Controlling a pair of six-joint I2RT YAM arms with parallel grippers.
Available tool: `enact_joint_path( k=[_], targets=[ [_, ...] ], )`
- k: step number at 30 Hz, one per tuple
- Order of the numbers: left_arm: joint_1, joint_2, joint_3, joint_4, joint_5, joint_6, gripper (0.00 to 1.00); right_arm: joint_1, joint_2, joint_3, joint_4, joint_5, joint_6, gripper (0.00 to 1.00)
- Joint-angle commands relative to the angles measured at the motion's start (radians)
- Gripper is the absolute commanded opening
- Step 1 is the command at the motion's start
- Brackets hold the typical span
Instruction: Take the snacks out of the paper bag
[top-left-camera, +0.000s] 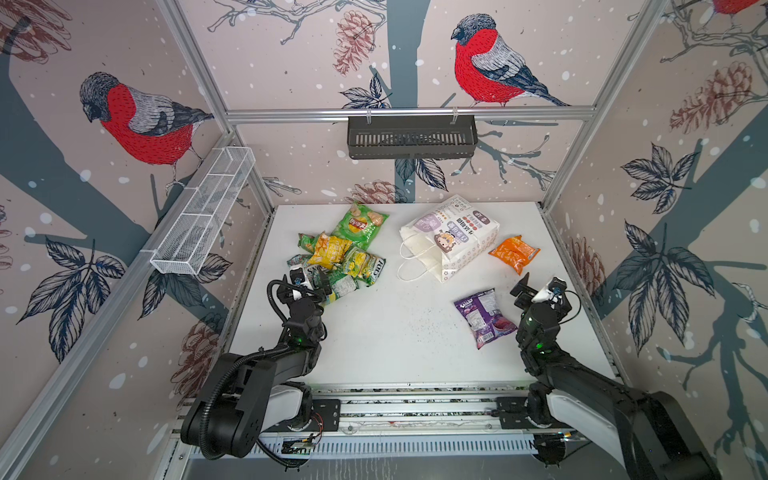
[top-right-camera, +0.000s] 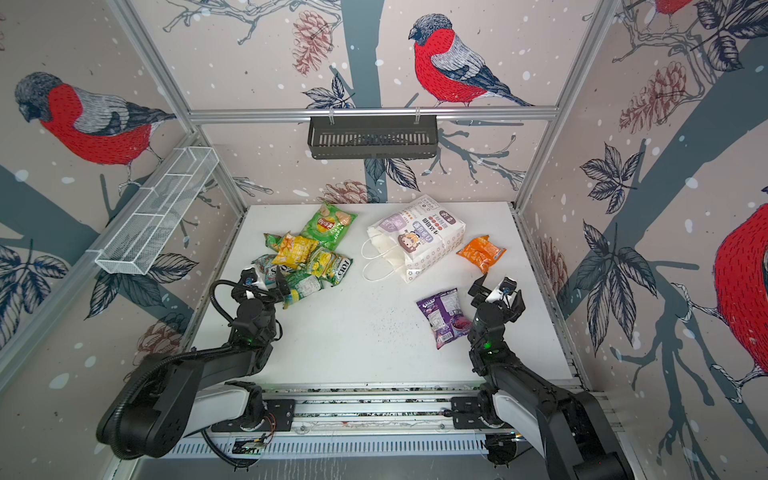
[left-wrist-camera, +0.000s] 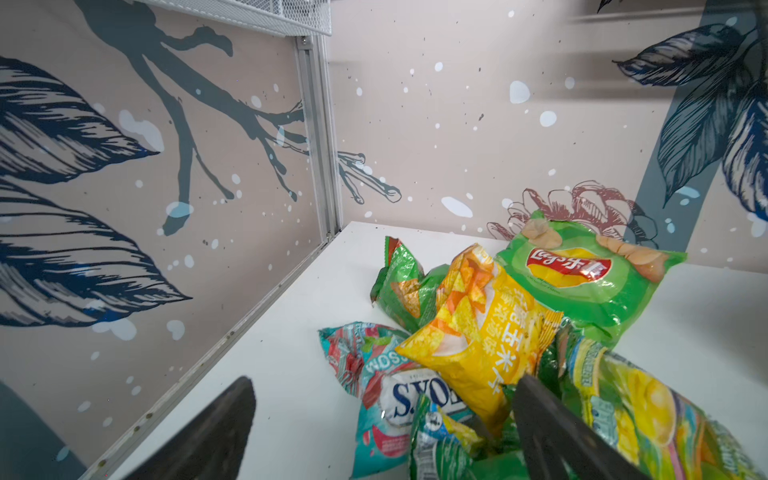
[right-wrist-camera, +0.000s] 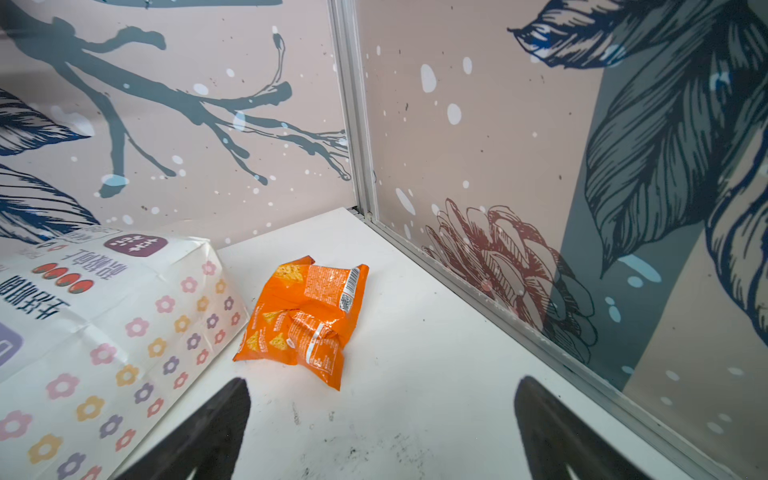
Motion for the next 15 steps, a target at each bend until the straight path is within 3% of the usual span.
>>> enact_joint_path(
  k=[1, 6, 8, 13, 15],
  targets=[
    [0.010, 0.056, -0.033, 0.220, -0.049, 0.030, 0.96, -0.024, 0.109, 0.025, 0.108, -0.020, 0.029, 1.00],
    [0.028, 0.202, 0.025, 0.226, 0.013, 0.031, 0.96, -0.066, 0.291, 0.110, 0.157, -0.042, 0.018, 1.00],
    [0.049, 0.241, 0.027, 0.249, 0.045, 0.015, 0.97, -0.075, 0.306, 0.162, 0.055, -0.057, 0.030, 1.00],
    [0.120, 0.316, 0.062, 0.236, 0.169, -0.029, 0.97, -0.091, 0.278, 0.118, 0.120, -0.102, 0.005, 1.00],
    [0.139, 0.294, 0.084, 0.146, 0.193, -0.051, 0.96, -0.101, 0.285, 0.111, 0.149, -0.104, -0.013, 1.00]
  ],
)
